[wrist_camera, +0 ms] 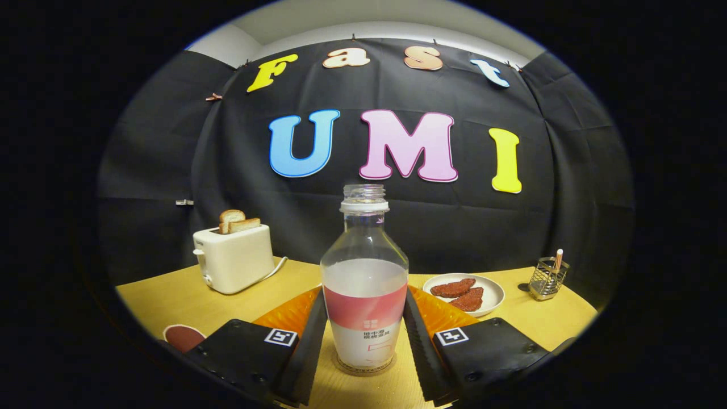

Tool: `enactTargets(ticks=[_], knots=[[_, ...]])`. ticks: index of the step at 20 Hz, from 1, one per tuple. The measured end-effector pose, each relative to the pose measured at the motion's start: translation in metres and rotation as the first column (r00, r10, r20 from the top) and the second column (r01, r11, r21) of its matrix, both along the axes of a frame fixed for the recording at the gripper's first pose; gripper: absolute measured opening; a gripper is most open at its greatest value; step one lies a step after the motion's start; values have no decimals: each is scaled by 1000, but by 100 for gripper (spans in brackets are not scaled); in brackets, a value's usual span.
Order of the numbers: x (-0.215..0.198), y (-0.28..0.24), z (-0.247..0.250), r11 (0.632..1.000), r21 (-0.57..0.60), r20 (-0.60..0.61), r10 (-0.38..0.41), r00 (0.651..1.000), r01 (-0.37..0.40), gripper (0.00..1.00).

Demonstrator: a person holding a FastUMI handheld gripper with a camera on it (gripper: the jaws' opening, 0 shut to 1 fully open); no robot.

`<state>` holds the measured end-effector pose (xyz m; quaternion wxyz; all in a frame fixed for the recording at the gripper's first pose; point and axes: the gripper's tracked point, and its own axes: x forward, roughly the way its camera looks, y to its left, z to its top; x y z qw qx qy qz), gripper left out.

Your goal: Take the bottle from table, then pour the juice into the cup, finally place the bottle on the coaster

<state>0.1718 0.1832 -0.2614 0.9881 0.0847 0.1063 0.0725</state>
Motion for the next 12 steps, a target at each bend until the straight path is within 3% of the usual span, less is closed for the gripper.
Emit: enactTargets(ticks=[12], knots=[[17, 10, -52, 999, 14, -42, 37, 998, -37, 74]])
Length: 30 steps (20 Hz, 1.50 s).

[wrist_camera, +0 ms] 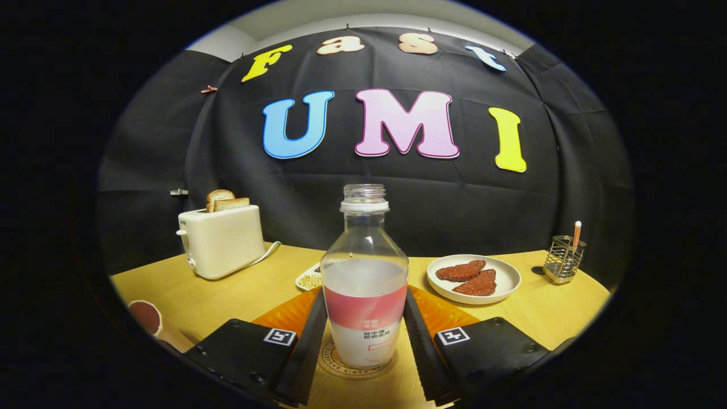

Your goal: Take the bottle from table, then pour the juice into the cup, finally place the bottle on the coaster

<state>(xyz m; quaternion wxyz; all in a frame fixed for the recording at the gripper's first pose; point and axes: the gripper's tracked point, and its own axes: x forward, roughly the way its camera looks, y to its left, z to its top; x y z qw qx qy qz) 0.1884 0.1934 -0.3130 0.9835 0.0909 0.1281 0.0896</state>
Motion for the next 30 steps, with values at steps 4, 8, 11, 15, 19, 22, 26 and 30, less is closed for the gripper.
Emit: enactTargets(ticks=[4, 8, 11, 15, 19, 22, 26, 30], knots=[[3, 1, -3, 1000, 7, 3, 5, 1000, -5, 75], [-1, 4, -7, 1000, 14, -6, 11, 1000, -11, 76], [-7, 11, -17, 998, 52, -49, 48, 998, -45, 83], [-15, 5, -23, 999, 34, -66, 35, 997, -33, 100], [-24, 4, -19, 999, 14, -45, 50, 998, -49, 100], [-32, -2, -12, 999, 12, -39, 44, 998, -44, 100], [-53, -12, 6, 999, 21, -30, 33, 999, -32, 100], [-82, -26, 28, 999, 26, -40, 25, 999, -24, 100]])
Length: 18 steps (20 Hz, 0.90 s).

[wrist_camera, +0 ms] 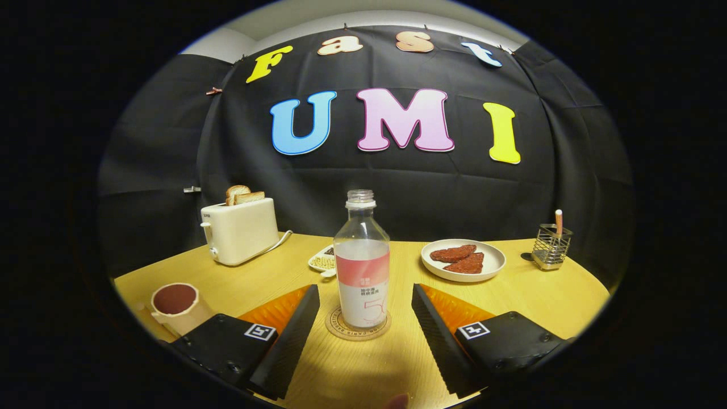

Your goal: Take the bottle from table, then pour the juice into the cup, finally place the bottle on the coaster

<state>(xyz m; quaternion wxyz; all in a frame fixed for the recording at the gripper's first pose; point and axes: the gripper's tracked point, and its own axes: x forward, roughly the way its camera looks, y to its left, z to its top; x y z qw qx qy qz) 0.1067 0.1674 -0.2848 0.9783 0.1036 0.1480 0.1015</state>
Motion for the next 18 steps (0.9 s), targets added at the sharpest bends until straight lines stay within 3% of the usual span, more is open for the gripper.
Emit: enactTargets(ticks=[7, 15, 18], knots=[[-47, -41, 69, 998, 11, 11, -58, 998, 58, 100], [-80, -115, 149, 976, -83, 83, -195, 977, 202, 100], [-86, -134, 182, 967, -112, 123, -214, 969, 227, 100]])
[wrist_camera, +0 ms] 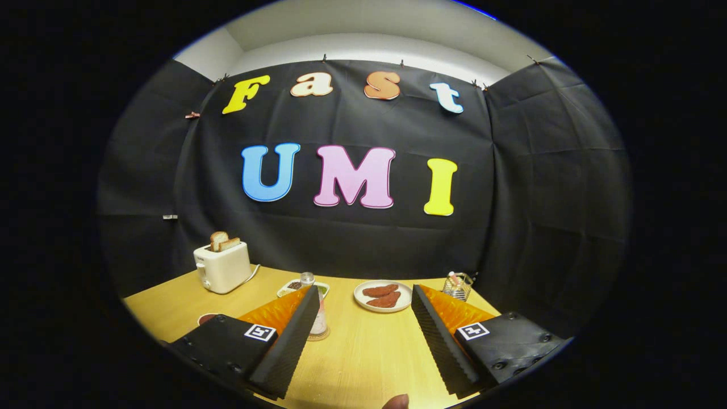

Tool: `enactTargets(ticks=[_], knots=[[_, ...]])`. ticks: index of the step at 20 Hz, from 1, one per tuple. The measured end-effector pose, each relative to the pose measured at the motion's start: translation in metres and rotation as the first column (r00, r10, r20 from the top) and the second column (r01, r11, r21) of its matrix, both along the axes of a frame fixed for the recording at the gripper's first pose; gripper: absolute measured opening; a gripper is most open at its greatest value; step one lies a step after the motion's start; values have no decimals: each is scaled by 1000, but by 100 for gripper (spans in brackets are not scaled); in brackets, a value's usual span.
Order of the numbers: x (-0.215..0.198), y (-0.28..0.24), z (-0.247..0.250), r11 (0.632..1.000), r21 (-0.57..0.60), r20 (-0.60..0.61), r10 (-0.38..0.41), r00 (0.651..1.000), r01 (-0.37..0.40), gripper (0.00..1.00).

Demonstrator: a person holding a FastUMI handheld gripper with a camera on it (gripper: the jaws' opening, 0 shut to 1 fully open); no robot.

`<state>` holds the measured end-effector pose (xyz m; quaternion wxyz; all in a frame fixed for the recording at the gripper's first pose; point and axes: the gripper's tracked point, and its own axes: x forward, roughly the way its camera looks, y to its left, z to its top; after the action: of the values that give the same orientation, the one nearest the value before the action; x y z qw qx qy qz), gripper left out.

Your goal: Take the bottle from table, then pour the juice into the cup, finally place the bottle on the coaster

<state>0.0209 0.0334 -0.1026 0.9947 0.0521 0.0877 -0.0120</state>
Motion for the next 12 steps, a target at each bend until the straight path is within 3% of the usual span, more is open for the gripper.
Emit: enactTargets(ticks=[7, 12], knots=[[-19, -39, 65, 998, -27, 45, -48, 998, 50, 97], [-36, -55, 83, 995, -64, 65, -66, 996, 71, 97]])
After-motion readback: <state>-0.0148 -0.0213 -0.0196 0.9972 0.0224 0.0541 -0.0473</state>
